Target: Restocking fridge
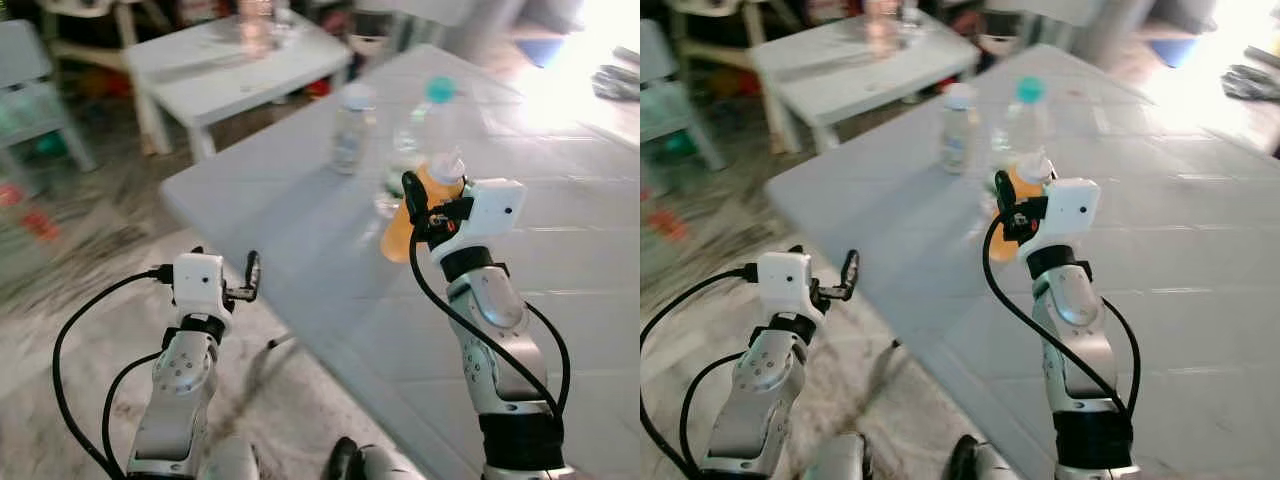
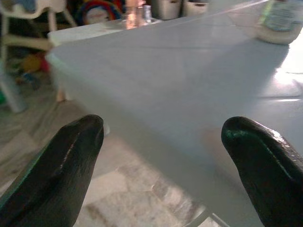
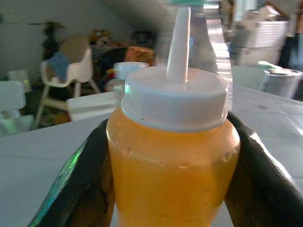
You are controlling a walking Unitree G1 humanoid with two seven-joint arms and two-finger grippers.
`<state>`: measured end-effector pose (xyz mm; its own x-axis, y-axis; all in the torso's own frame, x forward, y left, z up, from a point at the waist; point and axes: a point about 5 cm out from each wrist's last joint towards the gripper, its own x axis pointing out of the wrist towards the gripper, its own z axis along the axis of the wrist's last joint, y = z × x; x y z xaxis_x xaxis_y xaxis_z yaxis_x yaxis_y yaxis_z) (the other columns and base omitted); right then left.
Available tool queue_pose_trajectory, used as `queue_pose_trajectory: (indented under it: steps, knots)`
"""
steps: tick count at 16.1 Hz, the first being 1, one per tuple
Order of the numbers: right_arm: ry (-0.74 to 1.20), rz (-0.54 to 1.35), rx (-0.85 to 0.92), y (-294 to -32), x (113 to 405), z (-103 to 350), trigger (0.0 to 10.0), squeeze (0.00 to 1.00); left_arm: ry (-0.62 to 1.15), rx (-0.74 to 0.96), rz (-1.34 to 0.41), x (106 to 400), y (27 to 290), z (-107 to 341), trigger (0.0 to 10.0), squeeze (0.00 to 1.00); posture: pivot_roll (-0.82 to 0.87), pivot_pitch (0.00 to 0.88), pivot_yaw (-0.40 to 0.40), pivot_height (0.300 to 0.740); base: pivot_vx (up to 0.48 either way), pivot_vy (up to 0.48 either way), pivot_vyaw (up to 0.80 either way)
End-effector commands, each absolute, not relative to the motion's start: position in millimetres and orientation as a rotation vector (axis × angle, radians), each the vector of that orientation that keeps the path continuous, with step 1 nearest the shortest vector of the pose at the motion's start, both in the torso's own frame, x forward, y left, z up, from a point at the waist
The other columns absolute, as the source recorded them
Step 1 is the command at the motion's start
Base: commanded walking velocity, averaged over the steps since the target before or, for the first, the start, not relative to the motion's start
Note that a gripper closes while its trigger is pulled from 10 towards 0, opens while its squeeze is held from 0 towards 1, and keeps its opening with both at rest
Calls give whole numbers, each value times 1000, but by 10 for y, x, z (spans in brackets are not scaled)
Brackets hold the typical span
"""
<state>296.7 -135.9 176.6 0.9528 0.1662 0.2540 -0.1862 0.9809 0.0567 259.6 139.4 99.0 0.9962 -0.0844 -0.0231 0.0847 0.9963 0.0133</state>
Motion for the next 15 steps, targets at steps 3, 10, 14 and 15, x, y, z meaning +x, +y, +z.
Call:
queue_pose_trajectory:
  steps: [3,10,14,15]
  knots:
    - [-216,215,95,-1279,2946,1723,10000,0,50,17,-97,2576,1374,939,10000,0,111,142,-59,740,0,477,800]
    - [-216,287,98,-1170,3001,1722,10000,0,-18,52,-78,2736,1445,1078,10000,0,127,102,-53,740,0,257,800]
    - [-198,319,97,-1098,2944,1615,10000,0,-32,84,-25,2726,1571,1069,10000,0,127,109,-31,740,0,0,800]
    - [-191,322,94,-1096,2918,1576,10000,0,-24,92,27,2703,1655,1037,10000,0,126,106,-31,740,0,0,800]
